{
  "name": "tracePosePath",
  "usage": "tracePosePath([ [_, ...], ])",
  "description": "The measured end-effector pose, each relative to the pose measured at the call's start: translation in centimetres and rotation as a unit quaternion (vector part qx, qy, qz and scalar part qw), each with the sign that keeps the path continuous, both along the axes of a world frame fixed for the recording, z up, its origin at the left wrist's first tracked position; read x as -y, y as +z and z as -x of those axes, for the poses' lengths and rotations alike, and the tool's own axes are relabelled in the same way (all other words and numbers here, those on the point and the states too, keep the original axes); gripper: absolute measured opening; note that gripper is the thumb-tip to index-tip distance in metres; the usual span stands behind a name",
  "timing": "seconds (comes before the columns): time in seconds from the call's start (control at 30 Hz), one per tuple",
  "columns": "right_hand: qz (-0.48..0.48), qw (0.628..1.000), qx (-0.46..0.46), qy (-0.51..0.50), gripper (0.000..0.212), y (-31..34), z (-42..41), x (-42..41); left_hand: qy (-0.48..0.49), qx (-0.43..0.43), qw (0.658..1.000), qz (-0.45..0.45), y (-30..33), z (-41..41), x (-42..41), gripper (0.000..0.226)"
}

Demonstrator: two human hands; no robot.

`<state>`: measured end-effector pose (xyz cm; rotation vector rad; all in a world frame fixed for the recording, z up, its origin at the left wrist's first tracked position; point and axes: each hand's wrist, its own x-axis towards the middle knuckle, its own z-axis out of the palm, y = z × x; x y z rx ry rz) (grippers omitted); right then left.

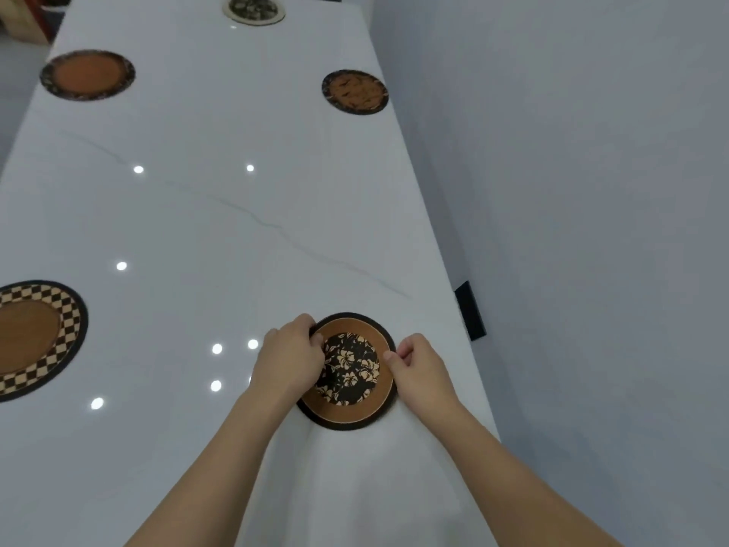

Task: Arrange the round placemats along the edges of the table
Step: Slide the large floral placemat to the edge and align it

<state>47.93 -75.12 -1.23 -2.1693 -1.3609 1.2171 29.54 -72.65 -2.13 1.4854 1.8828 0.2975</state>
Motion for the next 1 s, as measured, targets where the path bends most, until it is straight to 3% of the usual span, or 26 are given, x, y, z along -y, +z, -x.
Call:
tracePosePath([
  [0.07, -0.018, 0.998, -0.037, -0.043, 0.009, 0.6, -1.7, -0.6, -0.014, 0.016, 1.000, -0.001, 0.7, -1.3, -0.9, 0.018],
  [0.17, -0.032, 0.991, -0.093, -0.090, 0.019, 1.0, -4.5, -1.6, -0.010, 0.030, 0.999, 0.002, 1.5, -3.5, -2.1, 0.019],
  [0.43, -0.057, 0.991, -0.104, -0.066, 0.009, 2.1, -11.9, -6.1, 0.075, 0.072, 0.994, 0.035, 2.9, -10.8, -4.6, 0.018],
  [0.73, -0.056, 0.995, -0.080, 0.033, 0.015, 3.3, -13.8, -12.5, 0.239, 0.195, 0.948, 0.079, 3.6, -13.1, -5.0, 0.023],
  [1.0, -0.085, 0.971, -0.034, 0.219, 0.022, 1.4, -10.9, -19.0, 0.361, 0.186, 0.908, 0.101, 1.7, -12.3, -7.2, 0.020],
])
